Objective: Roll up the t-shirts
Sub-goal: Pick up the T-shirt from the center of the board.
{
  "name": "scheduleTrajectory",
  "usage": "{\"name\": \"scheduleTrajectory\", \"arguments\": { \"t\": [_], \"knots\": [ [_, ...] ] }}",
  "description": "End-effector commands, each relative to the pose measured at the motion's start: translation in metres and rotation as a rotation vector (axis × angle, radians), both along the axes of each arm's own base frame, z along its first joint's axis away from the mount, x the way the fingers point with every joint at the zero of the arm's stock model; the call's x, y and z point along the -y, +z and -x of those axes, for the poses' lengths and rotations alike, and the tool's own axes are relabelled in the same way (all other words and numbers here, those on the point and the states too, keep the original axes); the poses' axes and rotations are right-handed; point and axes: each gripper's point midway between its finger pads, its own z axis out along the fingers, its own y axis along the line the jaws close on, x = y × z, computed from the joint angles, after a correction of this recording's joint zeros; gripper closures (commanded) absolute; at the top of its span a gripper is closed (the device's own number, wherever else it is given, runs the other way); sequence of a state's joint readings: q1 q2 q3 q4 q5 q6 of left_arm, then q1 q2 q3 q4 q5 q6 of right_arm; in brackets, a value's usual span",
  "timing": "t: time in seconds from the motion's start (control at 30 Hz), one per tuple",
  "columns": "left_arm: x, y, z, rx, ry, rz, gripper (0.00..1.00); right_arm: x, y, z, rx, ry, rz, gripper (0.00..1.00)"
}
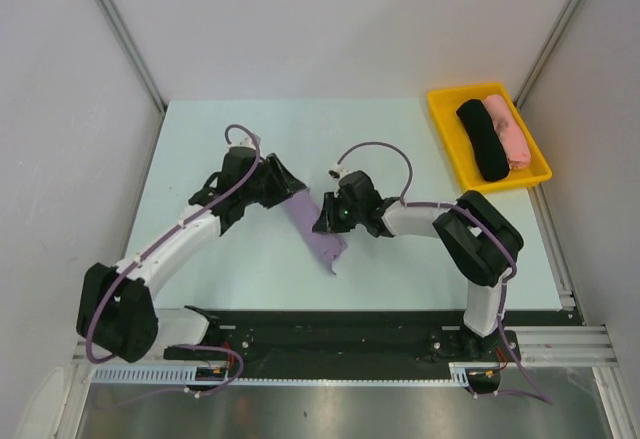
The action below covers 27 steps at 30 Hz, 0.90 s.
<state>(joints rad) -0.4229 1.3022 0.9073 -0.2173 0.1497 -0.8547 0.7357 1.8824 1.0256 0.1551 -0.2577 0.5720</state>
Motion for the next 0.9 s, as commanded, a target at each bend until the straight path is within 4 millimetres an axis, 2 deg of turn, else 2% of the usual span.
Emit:
{"name": "scheduleTrajectory", "arguments": {
  "t": [0.0, 0.17, 0.2, 0.33, 0.43, 0.47, 0.53, 0.63, 0.67, 0.77, 0.8, 0.83, 0.87],
  "knots": [
    [-0.011, 0.024, 0.017, 0.071, -0.029, -0.018, 0.48, 0.033, 0.005, -0.011, 0.078, -0.029, 0.116, 1.00],
    [-0.018, 0.023, 0.037, 0.089, -0.045, -0.019, 0.48, 0.048, 0.022, -0.025, 0.161, -0.041, 0.151, 1.00],
    [-0.021, 0.017, 0.042, 0.083, -0.048, -0.027, 0.48, 0.052, 0.023, -0.026, 0.165, -0.044, 0.160, 1.00],
    [-0.025, 0.013, 0.057, 0.089, -0.083, -0.041, 0.48, 0.064, 0.043, -0.035, 0.231, -0.043, 0.167, 1.00],
    [-0.026, 0.011, 0.066, 0.099, -0.113, -0.050, 0.48, 0.074, 0.068, -0.044, 0.299, -0.047, 0.153, 1.00],
    [-0.027, 0.010, 0.068, 0.100, -0.119, -0.056, 0.48, 0.079, 0.069, -0.044, 0.293, -0.046, 0.168, 1.00],
    [-0.028, 0.009, 0.074, 0.105, -0.142, -0.061, 0.48, 0.088, 0.084, -0.053, 0.333, -0.049, 0.167, 1.00],
    [-0.027, 0.003, 0.081, 0.100, -0.178, -0.071, 0.48, 0.103, 0.095, -0.064, 0.366, -0.046, 0.196, 1.00],
    [-0.028, 0.002, 0.082, 0.100, -0.185, -0.075, 0.48, 0.108, 0.105, -0.068, 0.394, -0.045, 0.207, 1.00],
    [-0.027, -0.001, 0.088, 0.104, -0.217, -0.080, 0.48, 0.136, 0.121, -0.089, 0.481, -0.081, 0.294, 1.00],
    [-0.028, -0.001, 0.089, 0.108, -0.225, -0.087, 0.48, 0.145, 0.135, -0.098, 0.519, -0.107, 0.309, 1.00],
    [-0.029, -0.001, 0.090, 0.115, -0.234, -0.098, 0.48, 0.165, 0.141, -0.111, 0.540, -0.142, 0.337, 1.00],
    [-0.028, 0.000, 0.092, 0.120, -0.247, -0.094, 0.48, 0.176, 0.148, -0.117, 0.561, -0.150, 0.361, 1.00]
  ]
}}
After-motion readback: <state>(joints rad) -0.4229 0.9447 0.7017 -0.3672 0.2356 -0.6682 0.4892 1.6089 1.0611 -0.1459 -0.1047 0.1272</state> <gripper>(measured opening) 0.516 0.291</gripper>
